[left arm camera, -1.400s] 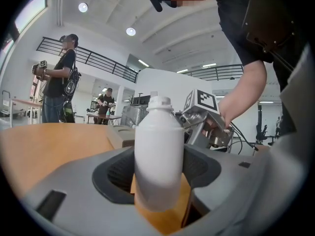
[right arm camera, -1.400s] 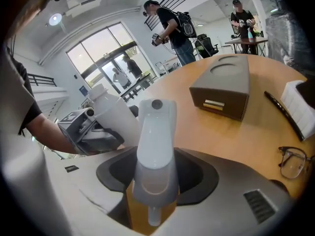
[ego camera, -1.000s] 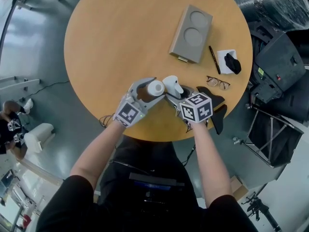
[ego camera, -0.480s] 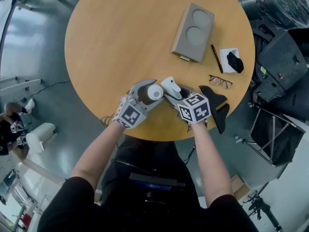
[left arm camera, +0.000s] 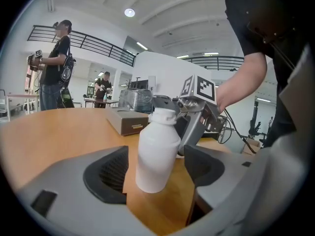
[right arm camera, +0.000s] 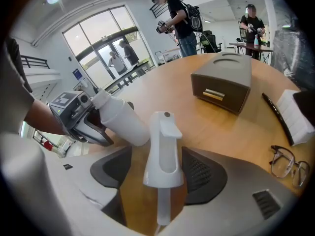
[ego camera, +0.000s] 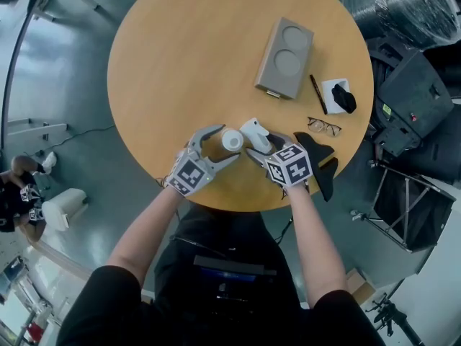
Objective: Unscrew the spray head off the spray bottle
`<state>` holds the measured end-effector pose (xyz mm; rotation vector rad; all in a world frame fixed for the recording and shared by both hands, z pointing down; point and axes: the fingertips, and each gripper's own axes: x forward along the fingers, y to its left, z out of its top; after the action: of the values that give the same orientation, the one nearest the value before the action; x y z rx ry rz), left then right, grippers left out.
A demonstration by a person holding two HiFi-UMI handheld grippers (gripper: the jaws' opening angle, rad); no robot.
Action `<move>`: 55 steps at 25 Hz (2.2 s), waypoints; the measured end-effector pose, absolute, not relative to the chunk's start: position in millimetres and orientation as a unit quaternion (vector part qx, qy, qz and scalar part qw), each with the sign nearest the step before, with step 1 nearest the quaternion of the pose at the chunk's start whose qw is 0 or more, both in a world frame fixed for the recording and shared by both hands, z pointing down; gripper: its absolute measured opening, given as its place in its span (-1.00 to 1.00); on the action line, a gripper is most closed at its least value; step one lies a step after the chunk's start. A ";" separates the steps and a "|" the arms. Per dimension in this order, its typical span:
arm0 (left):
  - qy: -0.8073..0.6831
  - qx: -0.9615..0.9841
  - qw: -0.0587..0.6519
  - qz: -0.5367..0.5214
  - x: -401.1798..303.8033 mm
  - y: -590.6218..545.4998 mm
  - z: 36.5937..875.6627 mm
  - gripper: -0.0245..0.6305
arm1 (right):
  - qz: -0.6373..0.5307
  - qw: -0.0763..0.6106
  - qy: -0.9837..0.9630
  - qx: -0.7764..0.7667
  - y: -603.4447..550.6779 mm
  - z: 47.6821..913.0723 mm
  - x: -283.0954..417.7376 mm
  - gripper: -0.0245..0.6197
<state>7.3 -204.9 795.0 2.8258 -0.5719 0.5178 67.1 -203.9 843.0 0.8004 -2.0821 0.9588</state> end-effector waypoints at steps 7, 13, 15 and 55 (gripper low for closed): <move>-0.217 0.955 0.102 0.174 -11.2 -176.7 722.6 0.19 | 0.357 0.339 -0.805 0.330 -180.5 778.5 81.4 0.14; -0.227 0.960 0.075 0.147 -13.2 -147.9 629.1 0.19 | 0.316 0.276 -0.850 0.321 -159.9 681.3 70.0 0.14; -0.234 0.960 0.070 0.138 -13.7 -142.9 601.6 0.19 | 0.306 0.241 -0.869 0.305 -152.0 647.8 60.2 0.14; -0.198 0.977 0.071 0.010 -2.3 -52.5 363.7 -0.92 | 0.056 -0.031 -0.972 0.224 -60.0 338.0 32.9 -0.90</move>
<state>-2.3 -52.5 363.7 2.9386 -0.5960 0.0314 32.9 -60.0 338.0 0.7179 -3.1173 0.1791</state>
